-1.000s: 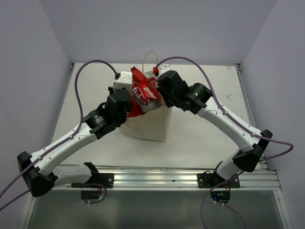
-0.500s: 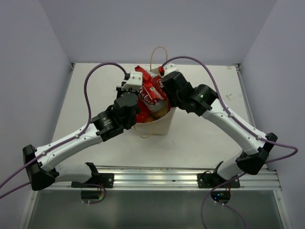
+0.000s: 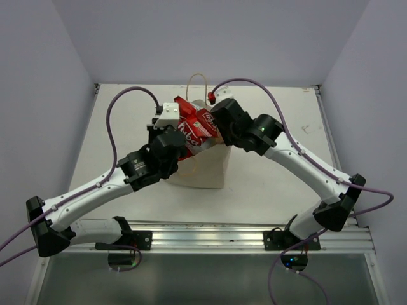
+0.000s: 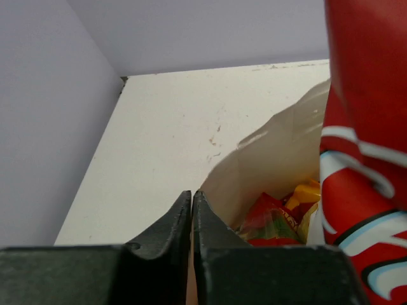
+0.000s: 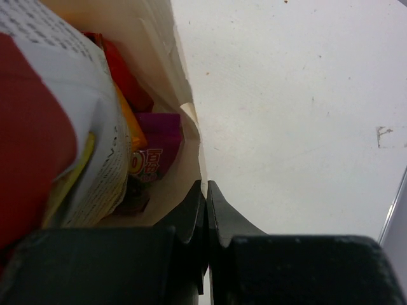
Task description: Place the snacks into the paper bag
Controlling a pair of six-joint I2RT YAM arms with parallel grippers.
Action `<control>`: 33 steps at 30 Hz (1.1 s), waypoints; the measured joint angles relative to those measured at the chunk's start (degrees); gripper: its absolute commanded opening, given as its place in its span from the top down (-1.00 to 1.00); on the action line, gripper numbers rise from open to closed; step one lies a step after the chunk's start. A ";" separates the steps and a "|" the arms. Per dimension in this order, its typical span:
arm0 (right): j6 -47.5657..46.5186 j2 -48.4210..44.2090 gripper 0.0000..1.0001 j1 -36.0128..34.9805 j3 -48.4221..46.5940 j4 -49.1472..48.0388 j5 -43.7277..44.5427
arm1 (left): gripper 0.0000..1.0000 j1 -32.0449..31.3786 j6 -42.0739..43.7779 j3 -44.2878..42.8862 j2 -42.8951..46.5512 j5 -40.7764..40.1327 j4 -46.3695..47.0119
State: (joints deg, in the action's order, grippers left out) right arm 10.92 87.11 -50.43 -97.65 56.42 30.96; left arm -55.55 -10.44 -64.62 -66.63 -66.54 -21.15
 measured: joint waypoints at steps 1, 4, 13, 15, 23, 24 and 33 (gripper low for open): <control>0.11 0.04 0.95 -0.02 -0.09 -0.02 -0.02 | 0.33 0.00 -0.28 -0.44 0.00 -1.11 -0.15; 0.52 0.39 -0.35 -0.20 -0.79 -0.15 0.63 | -0.34 -0.04 0.44 -3.52 0.04 -5.40 0.76; 0.46 -0.76 -0.97 -0.02 -5.77 -2.08 2.38 | -0.81 0.00 29.51 -6.84 5.40 -12.63 34.95; 0.72 -0.81 -0.98 -0.07 -9.44 -2.12 4.46 | -0.89 0.74 32.20 -10.97 5.33 -11.69 36.17; -1.01 -3.87 -0.97 -0.02 -15.50 -3.19 20.46 | -0.99 24.20 17.77 -26.58 4.35 11.43 11.82; -1.25 -4.07 -0.97 0.02 -15.47 -3.17 22.05 | -0.99 26.69 15.98 -26.77 4.50 13.73 9.35; -2.99 -6.34 -0.97 0.59 -12.17 -3.15 29.64 | -0.99 30.93 7.61 -26.95 3.30 27.12 -1.09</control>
State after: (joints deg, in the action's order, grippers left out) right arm 7.92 80.77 -49.84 -109.82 53.28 60.60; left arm -24.62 -2.83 -91.57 -63.33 -39.42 -22.24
